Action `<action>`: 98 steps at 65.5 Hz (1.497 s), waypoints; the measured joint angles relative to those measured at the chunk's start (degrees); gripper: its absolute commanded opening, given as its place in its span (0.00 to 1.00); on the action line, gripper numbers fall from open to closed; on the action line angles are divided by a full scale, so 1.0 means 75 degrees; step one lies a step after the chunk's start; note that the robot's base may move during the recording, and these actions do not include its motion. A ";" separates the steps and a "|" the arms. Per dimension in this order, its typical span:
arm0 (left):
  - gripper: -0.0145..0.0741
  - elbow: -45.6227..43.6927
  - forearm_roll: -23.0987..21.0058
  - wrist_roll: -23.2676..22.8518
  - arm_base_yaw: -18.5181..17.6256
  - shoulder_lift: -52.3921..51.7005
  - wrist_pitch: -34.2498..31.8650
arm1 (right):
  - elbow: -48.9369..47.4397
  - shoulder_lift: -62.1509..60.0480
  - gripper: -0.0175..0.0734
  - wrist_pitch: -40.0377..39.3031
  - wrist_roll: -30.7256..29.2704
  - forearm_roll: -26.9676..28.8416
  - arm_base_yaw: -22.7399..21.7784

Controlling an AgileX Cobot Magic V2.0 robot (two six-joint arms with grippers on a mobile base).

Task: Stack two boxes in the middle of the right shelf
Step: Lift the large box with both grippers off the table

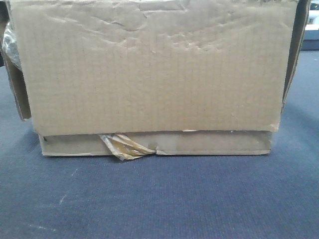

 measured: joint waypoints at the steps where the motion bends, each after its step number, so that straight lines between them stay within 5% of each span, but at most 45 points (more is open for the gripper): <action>1: 0.04 0.0000 0.0000 0.0000 0.0000 -0.0001 0.0000 | 0.0000 -0.0023 0.02 0.0000 0.0015 0.0000 0.0000; 26: 0.04 -0.0183 0.0029 -0.0072 0.0000 -0.1105 -0.0013 | 0.0000 -0.1228 0.02 -0.0457 0.0168 0.0015 0.0000; 61: 0.04 -0.2904 0.0093 -0.0169 0.0000 -0.1666 -0.0025 | 0.0000 -0.3313 0.02 -0.2521 0.0200 0.0031 0.0000; 98: 0.04 -0.2991 0.0052 -0.0169 0.0000 -0.1683 0.0054 | 0.0000 -0.3395 0.02 -0.2757 0.0200 0.0018 0.0000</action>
